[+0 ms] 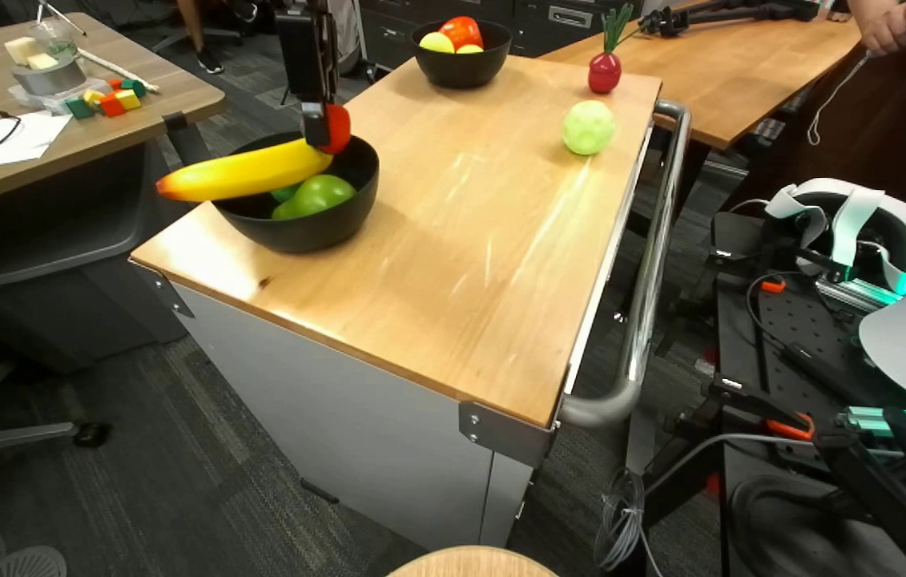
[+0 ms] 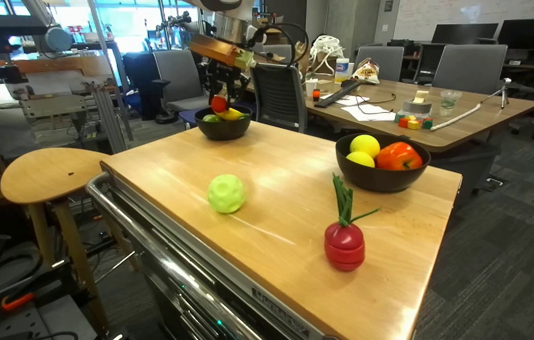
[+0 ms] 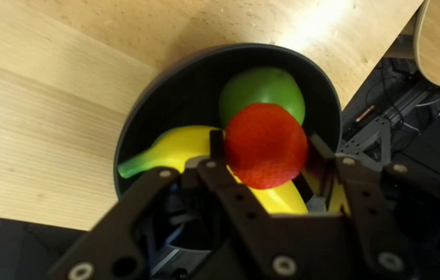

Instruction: Put the fruits in the bowls

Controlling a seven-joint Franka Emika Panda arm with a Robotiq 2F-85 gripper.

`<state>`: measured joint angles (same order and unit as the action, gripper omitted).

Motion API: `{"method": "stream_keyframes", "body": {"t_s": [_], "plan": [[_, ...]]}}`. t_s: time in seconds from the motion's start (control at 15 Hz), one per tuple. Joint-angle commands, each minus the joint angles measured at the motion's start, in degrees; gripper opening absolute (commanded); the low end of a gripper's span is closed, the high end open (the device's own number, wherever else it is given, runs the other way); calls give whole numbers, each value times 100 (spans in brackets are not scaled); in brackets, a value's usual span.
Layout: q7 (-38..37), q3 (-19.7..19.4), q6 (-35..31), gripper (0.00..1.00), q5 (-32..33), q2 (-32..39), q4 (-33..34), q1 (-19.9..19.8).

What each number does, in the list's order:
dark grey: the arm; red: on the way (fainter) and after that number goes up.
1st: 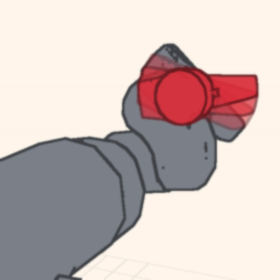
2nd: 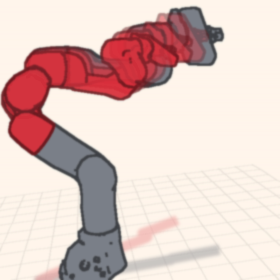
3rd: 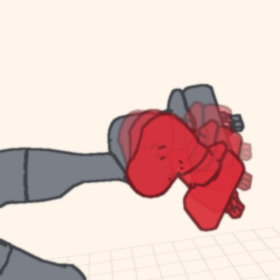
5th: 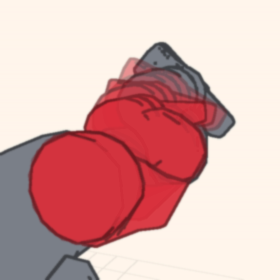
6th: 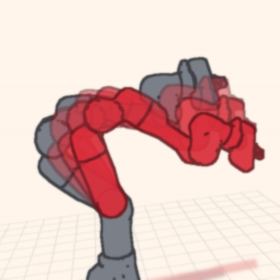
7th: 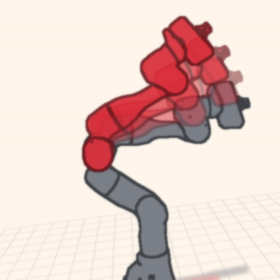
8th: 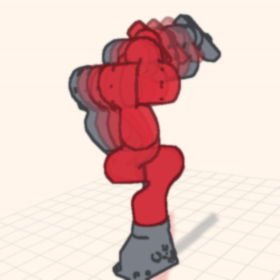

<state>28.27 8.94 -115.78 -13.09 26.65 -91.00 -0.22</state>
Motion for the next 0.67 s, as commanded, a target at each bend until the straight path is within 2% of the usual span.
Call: {"method": "stream_keyframes", "body": {"t_s": [0.0,0.27,0.4,0.6], "plan": [[171,75,360,74,-11,332,560,-52],[188,71,449,100,-28,240,620,-75],[170,46,433,100,-17,138,587,-91],[-561,-261,459,100,294,-233,322,-61]]}}
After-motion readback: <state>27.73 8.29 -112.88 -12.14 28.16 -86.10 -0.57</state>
